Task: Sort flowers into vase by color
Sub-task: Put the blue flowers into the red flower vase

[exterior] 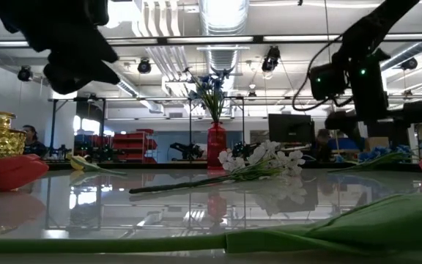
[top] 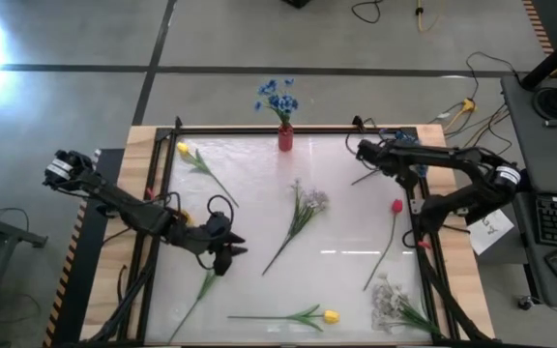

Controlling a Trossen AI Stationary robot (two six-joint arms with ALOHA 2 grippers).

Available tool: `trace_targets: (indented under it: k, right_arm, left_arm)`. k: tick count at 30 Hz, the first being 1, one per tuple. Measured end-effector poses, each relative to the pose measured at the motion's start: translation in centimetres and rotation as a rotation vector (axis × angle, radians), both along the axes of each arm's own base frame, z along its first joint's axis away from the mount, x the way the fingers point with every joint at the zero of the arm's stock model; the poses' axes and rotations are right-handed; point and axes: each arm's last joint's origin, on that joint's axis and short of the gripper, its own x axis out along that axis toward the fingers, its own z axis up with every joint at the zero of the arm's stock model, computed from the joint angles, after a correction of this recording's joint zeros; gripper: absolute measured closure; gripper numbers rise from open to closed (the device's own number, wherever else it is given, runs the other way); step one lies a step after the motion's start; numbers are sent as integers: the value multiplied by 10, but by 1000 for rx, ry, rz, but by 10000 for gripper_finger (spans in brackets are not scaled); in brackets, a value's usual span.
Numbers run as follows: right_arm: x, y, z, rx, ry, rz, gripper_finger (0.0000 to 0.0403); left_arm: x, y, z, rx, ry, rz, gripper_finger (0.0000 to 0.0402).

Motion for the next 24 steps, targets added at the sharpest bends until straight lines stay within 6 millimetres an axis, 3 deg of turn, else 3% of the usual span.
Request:
trace_targets:
  k: [7, 14, 20, 24]
  right_arm:
    - [-10, -36, -19, -53, -61, -86, 157]
    - [-8, -43, -39, 16, -16, -76, 195]
    - [-2, -45, -51, 31, 32, -26, 273]
    - [2, -42, -45, -11, 22, 14, 344]
  left_arm:
    - [10, 27, 3, 8, -18, 126, 261]
    - [13, 43, 11, 20, -32, 178, 261]
    - [7, 42, 16, -21, -32, 154, 261]
    - [3, 42, 17, -76, -5, 121, 261]
